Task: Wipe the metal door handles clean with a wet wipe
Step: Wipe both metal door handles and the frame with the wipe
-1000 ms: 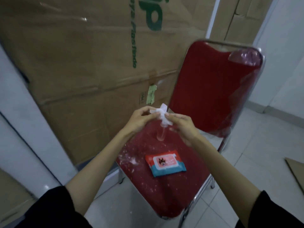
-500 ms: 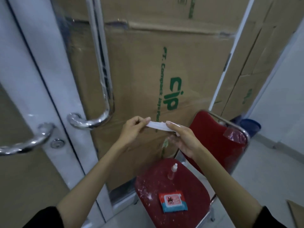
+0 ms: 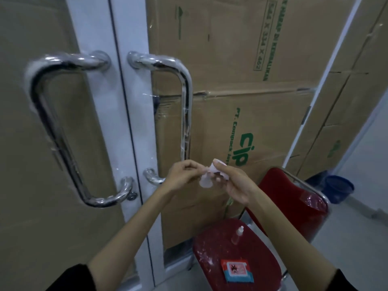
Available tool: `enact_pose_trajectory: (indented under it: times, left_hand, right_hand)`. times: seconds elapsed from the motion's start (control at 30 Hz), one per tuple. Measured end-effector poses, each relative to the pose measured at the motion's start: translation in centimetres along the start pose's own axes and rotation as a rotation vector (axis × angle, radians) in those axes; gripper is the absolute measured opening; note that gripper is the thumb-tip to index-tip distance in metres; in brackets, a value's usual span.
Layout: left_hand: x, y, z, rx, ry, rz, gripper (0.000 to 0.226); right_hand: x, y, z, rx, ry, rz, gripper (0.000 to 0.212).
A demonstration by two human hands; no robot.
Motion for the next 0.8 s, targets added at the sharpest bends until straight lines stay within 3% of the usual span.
enact_pose_trajectory:
  times: [0.17, 0.37, 0.53, 0.63, 0.73, 0.8]
  left_hand:
    - [3.0, 2.0, -2.2, 0.074, 0.034, -0.033, 0.011]
    - [4.0, 2.7, -2.4, 0.043, -0.077, -0.004, 0.034]
    - [4.7, 2.8, -1.8, 0.031, -0.149, 0.109, 0.021]
    - [6.1, 3.0, -0.7, 0.021, -0.141, 0.22, 0.018]
    - [7.3, 2.9, 0.8, -0.019, -0.093, 0.268, 0.007]
    - [8.2, 2.9, 1.9, -0.016, -0.022, 0.307, 0.01]
  right_hand:
    - [-0.5, -0.7, 2.1, -0.078, 0.01, 0.057, 0.058]
    - [-4.9, -2.3, 3.4, -0.082, 0.153, -0.058, 0.039]
    - [-6.3, -3.4, 2.8, -0.088, 0.242, -0.139, 0.038]
    - [-6.3, -3.8, 1.7, -0.091, 0.266, -0.194, 0.05]
    - [-5.8, -4.2, 0.6, -0.095, 0.241, -0.214, 0.059]
    - [-6.0, -4.4, -0.1, -0.103, 0.161, -0.259, 0.061]
Point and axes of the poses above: each hand's wrist, its own y-axis away from the middle knuckle, its own x-axis out of the back of the hand, z = x × y, the point moved 8 cm from there along -y, towards the middle knuckle, and after that the axes turned 13 degrees about -y, right-handed, at the moved point
